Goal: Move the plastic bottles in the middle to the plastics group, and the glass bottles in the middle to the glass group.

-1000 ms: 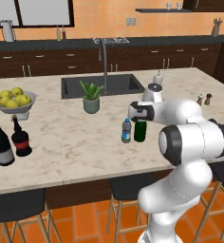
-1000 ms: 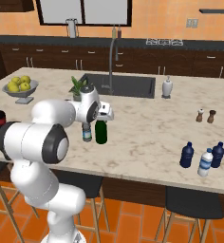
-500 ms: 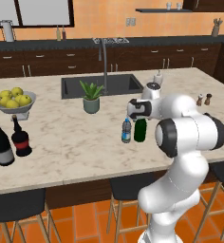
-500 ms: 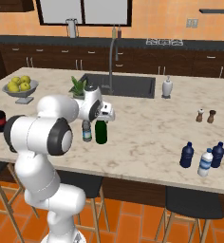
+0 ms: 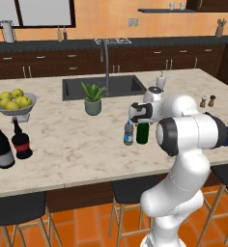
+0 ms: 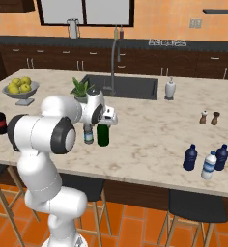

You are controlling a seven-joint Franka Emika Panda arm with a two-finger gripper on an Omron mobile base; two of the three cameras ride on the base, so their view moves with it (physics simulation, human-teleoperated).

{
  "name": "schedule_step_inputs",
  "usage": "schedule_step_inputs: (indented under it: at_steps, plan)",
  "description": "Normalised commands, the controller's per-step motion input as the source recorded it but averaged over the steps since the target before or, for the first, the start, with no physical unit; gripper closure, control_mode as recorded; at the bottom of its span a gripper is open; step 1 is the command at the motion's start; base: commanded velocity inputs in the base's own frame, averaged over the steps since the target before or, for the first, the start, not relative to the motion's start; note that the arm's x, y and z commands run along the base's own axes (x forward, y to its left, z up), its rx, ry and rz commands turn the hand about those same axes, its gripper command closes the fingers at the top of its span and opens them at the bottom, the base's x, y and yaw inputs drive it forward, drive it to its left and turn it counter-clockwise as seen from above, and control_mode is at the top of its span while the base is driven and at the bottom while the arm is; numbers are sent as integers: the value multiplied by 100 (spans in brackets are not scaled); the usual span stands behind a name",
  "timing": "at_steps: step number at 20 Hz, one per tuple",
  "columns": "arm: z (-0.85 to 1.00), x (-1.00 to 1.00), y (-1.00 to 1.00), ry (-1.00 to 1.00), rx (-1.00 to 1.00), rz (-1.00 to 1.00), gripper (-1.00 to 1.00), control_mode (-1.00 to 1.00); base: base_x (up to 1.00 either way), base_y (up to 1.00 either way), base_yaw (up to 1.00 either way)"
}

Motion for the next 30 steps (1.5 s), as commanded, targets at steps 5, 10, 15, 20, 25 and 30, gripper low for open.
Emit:
schedule_step_inputs:
  at_steps: [5, 10, 15, 20, 25, 30]
  plan:
    - [0, 0, 0, -7, 0, 0, -100, -100, 0, 0, 0]
    - [0, 1, 0, 0, 0, 0, -100, -100, 0, 0, 0]
    - [0, 1, -3, -4, 0, 0, -100, -100, 0, 0, 0]
    - [0, 5, -8, -5, 0, 0, -100, -100, 0, 0, 0]
    - [0, 0, -2, 0, 0, 0, 100, -100, 0, 0, 0]
    - [0, 0, 0, 0, 0, 0, 100, -100, 0, 0, 0]
